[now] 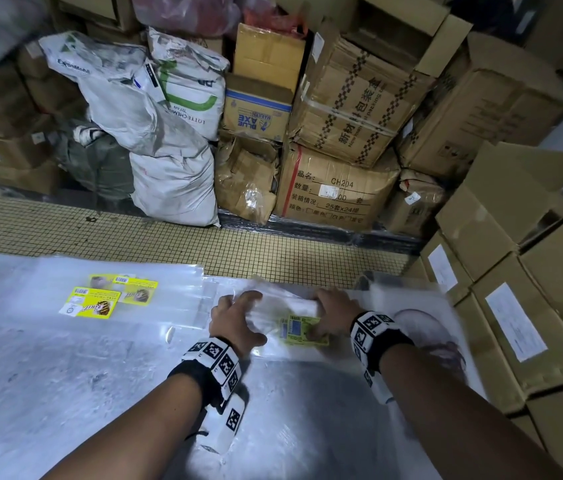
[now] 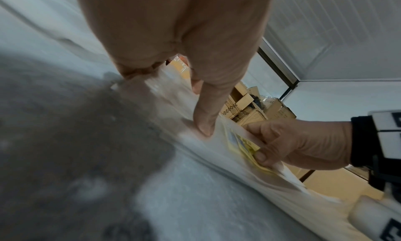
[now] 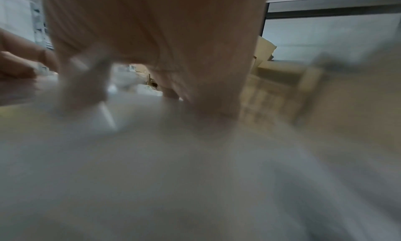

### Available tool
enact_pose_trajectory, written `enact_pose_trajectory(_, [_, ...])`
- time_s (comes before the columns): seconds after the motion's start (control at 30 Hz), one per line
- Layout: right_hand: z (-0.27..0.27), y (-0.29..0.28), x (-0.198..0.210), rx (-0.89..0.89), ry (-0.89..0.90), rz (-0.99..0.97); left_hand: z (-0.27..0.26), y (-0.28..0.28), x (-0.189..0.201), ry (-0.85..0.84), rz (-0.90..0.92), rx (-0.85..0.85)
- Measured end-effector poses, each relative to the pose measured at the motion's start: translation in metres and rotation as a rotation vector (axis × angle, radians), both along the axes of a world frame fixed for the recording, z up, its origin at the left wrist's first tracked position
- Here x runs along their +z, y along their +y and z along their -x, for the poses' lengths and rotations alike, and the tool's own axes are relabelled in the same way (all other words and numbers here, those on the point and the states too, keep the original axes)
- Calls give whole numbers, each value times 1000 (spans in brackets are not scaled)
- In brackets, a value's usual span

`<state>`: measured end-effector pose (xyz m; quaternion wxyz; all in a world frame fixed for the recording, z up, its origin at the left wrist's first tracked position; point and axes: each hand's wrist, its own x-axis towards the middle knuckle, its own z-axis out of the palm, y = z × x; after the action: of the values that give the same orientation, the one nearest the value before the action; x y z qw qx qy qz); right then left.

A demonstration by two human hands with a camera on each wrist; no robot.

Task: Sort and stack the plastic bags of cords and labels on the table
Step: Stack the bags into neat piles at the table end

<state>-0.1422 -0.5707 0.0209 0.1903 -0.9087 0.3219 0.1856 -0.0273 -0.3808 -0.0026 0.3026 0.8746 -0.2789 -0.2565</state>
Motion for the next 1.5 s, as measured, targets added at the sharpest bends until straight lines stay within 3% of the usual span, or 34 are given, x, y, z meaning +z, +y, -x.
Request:
enact_pose_trajectory(0.23, [15,19,-2,-33,-18,-22,2,10,-4,-7,4,-48])
enact_pose_trajectory(0.47, [29,42,-8,-166,-80,-168,7,22,-8,-54,20,-103])
enact_pose_trajectory(0.73, [44,61,-6,-208,-207,-248,19,33,-7,-88,158,-132])
enact_pose_trajectory(0.97, [56,70,1,-296,-280,-340,39,44,4,-153,58,-116])
enact_pose_trajectory(1.17, [69,76,22,-407,-410,-457,62,85,11,55,267,173])
enact_pose_trajectory(1.27, [72,94,43,-482,-563,-553,65,98,13,376,270,216])
enact_pose_trajectory(1.37, [64,131,58,-532,-714,-706,69,108,27,708,486,264])
enact_pose_trajectory(1.5, [42,202,44,-580,-801,-784,53,143,47,728,630,347])
